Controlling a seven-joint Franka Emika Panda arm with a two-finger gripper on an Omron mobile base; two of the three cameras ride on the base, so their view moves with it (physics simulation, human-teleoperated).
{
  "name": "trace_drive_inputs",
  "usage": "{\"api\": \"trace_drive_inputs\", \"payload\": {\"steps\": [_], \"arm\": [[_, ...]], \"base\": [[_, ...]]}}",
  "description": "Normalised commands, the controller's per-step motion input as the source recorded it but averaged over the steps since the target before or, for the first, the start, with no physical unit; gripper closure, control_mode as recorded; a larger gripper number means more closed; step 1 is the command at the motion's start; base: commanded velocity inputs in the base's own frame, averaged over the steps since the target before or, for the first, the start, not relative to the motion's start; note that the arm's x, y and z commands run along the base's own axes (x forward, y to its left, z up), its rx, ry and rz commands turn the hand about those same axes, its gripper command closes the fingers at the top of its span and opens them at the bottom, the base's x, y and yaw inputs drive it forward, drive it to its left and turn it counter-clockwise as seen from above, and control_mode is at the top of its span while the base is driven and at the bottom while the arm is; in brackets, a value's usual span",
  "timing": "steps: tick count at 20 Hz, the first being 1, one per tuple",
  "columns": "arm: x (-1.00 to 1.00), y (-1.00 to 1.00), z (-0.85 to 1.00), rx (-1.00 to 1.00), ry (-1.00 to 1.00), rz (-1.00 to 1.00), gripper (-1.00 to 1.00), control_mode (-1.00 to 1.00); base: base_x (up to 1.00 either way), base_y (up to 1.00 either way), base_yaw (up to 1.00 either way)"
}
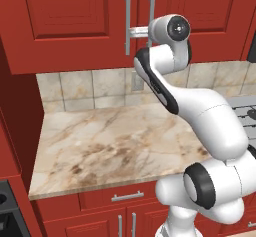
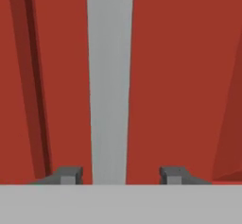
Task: The dining table condiment station is running low on ketchup. Refill the condiment station by opening the cabinet and taking the ketchup from the cabinet and placing it on the dining table.
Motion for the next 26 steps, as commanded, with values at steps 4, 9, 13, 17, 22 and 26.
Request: {"api": "trace_drive_inputs", "payload": {"steps": [4,9,13,17,22,26], "arm": [[0.01,0.0,0.0,0.0,0.0,0.0,1.0,-1.0],[-0.18,0.0,0.0,0.0,0.0,0.0,1.0,-1.0],[-0.63,-0.11,0.08,0.0,0.04,0.0,1.0,-1.0],[-0.85,-0.18,0.19,0.0,0.09,-0.03,1.0,-1.0],[-1.0,-0.33,0.26,0.0,0.07,-0.05,1.0,-1.0],[-1.0,-0.32,0.28,0.0,0.06,-0.08,1.0,-1.0]], "base": [[0.0,0.0,0.0],[0.0,0.0,0.0],[0.0,0.0,0.0],[0.0,0.0,0.0],[0.0,0.0,0.0],[0.0,0.0,0.0]]}}
